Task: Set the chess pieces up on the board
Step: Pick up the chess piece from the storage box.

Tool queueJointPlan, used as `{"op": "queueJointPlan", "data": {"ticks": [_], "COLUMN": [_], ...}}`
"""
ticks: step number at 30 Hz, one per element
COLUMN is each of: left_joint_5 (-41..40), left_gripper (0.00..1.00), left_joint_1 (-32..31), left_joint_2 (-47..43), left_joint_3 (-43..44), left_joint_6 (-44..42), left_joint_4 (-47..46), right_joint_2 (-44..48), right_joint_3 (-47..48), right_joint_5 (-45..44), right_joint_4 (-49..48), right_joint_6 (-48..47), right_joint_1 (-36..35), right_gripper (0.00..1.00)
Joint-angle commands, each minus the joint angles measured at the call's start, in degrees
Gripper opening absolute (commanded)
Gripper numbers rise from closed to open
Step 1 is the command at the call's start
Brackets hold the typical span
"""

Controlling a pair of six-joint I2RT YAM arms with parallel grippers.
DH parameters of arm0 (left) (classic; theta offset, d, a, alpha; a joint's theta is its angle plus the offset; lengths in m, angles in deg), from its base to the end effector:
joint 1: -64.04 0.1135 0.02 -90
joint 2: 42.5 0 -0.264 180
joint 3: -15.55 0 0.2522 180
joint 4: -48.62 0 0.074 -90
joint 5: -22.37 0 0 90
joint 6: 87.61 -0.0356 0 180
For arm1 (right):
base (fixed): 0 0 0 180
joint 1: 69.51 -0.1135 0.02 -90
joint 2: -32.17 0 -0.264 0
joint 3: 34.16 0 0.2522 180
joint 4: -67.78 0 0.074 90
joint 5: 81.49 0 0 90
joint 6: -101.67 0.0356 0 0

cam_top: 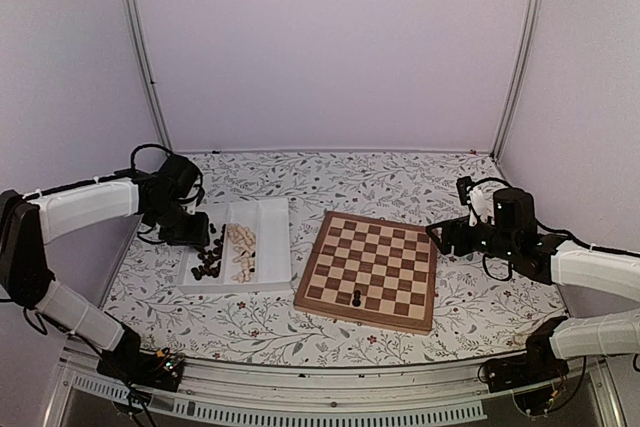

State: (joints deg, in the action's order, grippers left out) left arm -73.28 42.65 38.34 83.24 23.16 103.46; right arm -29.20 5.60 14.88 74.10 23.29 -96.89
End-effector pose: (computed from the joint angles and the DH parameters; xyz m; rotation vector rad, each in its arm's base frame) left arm 0.2476 -0.0932 0.2153 -0.0115 2.7476 -0.0657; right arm 0.1976 0.1068 0.2011 -0.3571 2.0677 0.5312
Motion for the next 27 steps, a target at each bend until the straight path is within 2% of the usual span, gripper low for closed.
{"op": "queueJointPlan", "data": {"ticks": [1, 12, 19, 27], "left_joint_5": [1.54, 2.65, 3.42, 4.13], "left_gripper": [0.46, 0.38, 0.45, 0.40], "left_joint_1": [1.38, 1.61, 1.55, 1.53], "left_joint_2": [1.63, 3.24, 4.32, 8.04], "left_joint_3": [-1.39, -3.30, 2.30, 2.50], "left_joint_6": [-0.55, 0.45, 1.90, 1.15], "left_joint_4": [-2.24, -3.55, 6.88, 11.29], "right_joint_2": [0.09, -0.17, 0.10, -0.22], "right_joint_3": [-0.29, -0.41, -0.65, -0.34], "right_joint_5": [1.06, 0.67, 0.57, 0.80], "right_joint_4": [-1.75, -1.61, -1.63, -1.65], "right_joint_6": [-0.71, -0.72, -0.46, -0.45], "right_joint_1": [-0.32, -0.37, -0.32, -0.33], "right_gripper": [0.80, 0.80, 0.80, 0.80]}}
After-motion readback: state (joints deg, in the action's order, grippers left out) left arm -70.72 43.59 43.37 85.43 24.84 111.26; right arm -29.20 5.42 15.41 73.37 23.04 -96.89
